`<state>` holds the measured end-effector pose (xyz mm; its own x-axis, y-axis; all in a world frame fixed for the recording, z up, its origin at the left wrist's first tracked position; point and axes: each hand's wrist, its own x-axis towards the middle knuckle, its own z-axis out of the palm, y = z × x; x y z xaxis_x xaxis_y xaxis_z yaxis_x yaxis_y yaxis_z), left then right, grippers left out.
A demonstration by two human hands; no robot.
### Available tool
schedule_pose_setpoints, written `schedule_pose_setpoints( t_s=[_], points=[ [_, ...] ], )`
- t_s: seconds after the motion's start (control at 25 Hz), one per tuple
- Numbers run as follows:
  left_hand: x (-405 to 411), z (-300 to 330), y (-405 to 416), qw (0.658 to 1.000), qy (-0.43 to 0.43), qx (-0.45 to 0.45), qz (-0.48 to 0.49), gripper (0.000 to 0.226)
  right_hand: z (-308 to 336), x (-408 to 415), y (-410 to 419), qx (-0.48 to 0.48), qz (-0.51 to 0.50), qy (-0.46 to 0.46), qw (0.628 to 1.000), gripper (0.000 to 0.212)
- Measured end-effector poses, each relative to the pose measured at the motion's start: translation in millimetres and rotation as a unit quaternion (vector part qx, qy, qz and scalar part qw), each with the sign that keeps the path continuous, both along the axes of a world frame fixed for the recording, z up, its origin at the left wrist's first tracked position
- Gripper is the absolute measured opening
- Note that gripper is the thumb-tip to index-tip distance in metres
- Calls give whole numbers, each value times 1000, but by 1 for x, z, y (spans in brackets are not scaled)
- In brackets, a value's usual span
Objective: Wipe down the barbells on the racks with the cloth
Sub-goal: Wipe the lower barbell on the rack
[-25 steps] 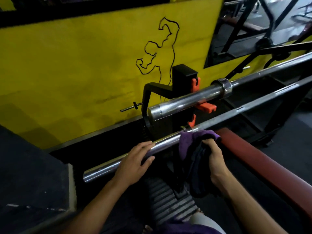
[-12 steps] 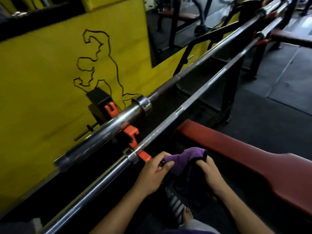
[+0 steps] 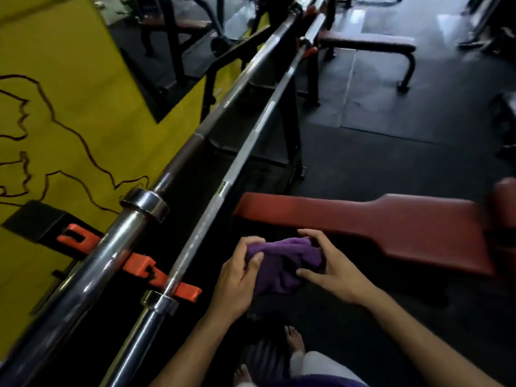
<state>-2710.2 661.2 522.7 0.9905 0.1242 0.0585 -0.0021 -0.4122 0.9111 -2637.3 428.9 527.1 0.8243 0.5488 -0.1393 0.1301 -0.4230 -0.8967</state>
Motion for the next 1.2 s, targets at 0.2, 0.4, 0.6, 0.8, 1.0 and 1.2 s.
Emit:
schedule_pose_setpoints(
  t_s=[0.2, 0.4, 0.6, 0.8, 1.0, 1.2],
  points=[
    [-18, -11, 1, 980, -84, 51, -174, 27, -7, -68, -19, -33, -129, -58, 989, 43],
    [-34, -20, -35, 971, -44, 4, -234, 24, 4, -131, -69, -86, -167, -71, 980, 34],
    [-32, -7, -115, 939, -37, 17, -342, 20, 12, -186, -146, -77, -289, -44, 953, 30],
    [-34, -3, -247, 866, -27, 52, -496, 16, 12, -248, -262, -73, -409, -29, 909, 31],
    [-58, -4, -423, 782, -33, 75, -618, 16, -4, -331, -394, -79, -552, 2, 830, 22],
    [-59, -11, -542, 762, -57, 83, -640, 15, -12, -354, -485, -77, -600, 34, 796, 16]
  ],
)
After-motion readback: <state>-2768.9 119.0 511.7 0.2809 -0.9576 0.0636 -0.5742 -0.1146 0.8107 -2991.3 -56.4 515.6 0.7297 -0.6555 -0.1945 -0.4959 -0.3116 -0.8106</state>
